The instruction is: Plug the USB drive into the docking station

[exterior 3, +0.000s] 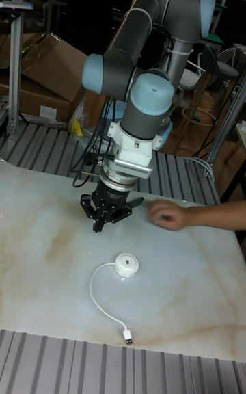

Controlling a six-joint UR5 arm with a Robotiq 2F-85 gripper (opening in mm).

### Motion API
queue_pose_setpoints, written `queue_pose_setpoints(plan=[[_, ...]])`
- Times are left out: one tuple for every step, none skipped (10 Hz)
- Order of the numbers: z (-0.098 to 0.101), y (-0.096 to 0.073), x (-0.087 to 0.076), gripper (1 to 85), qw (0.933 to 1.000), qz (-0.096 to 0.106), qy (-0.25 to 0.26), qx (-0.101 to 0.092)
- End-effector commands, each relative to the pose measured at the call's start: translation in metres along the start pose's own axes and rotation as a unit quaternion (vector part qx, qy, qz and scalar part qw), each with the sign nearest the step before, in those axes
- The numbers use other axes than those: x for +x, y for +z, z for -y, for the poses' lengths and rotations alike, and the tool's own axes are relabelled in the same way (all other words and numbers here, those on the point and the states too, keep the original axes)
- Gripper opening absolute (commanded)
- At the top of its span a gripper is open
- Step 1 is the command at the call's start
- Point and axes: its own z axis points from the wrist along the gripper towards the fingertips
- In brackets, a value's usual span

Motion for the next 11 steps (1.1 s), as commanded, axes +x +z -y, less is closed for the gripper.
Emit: queue_pose_setpoints(plan=[[-0.003, -0.002, -0.004, 1.3, 0.9999, 0.01, -0.01, -0.007], [-0.004, -0.002, -0.005, 1.3, 0.9994, 0.012, -0.031, -0.009], [-0.008, -0.002, -0.006, 1.3, 0.9987, 0.014, -0.047, -0.016], [-0.012, -0.002, -0.011, 1.3, 0.9976, 0.025, -0.06, -0.023], [-0.018, -0.003, -0.013, 1.3, 0.9971, 0.029, -0.061, -0.034], [-0.026, -0.005, -0.019, 1.3, 0.998, 0.023, -0.05, -0.031], [-0.04, -0.01, -0.027, 1.3, 0.9985, 0.019, -0.042, -0.031], [-0.051, -0.012, -0.035, 1.3, 0.9984, 0.021, -0.04, -0.033], [-0.057, -0.013, -0.039, 1.3, 0.998, 0.022, -0.046, -0.036], [-0.059, -0.012, -0.041, 1.3, 0.9977, 0.022, -0.053, -0.035], [-0.058, -0.009, -0.046, 1.3, 0.9979, 0.022, -0.053, -0.031]])
